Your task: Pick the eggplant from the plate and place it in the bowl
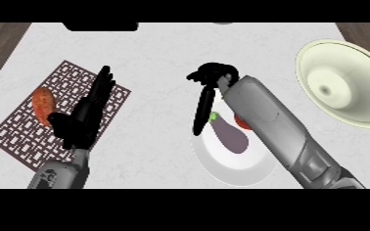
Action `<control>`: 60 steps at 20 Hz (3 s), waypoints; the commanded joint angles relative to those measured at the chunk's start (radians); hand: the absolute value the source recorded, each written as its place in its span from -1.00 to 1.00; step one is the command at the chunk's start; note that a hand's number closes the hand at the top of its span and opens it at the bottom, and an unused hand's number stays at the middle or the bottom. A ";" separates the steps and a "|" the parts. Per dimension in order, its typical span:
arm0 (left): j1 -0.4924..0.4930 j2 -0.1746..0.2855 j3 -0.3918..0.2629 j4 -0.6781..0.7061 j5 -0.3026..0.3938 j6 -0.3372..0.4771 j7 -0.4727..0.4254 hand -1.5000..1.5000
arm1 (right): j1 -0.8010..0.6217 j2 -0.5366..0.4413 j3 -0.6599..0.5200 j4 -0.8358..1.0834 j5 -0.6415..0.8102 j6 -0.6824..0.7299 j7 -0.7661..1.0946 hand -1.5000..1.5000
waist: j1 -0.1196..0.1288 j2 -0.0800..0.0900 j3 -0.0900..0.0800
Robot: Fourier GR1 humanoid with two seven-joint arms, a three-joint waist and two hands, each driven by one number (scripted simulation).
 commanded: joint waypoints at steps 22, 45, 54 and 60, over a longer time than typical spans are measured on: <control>0.009 -0.084 0.024 -0.005 -0.074 -0.015 0.015 0.00 | 0.234 0.016 -0.071 -0.185 0.018 -0.049 0.150 -1.00 | -0.001 0.001 0.000; 0.007 -0.090 0.053 -0.015 -0.095 -0.066 0.025 0.00 | 0.358 -0.032 0.081 -0.127 0.161 0.173 -0.135 1.00 | 0.009 0.005 0.000; 0.032 -0.082 0.088 0.034 -0.093 -0.091 -0.039 0.00 | 0.389 0.013 0.054 -0.229 0.139 0.192 -0.060 1.00 | 0.000 0.002 0.000; 0.050 -0.087 0.091 -0.022 -0.104 -0.052 0.023 0.00 | 0.554 -0.192 -0.057 -0.619 0.197 0.053 -0.469 1.00 | -0.082 -0.024 0.005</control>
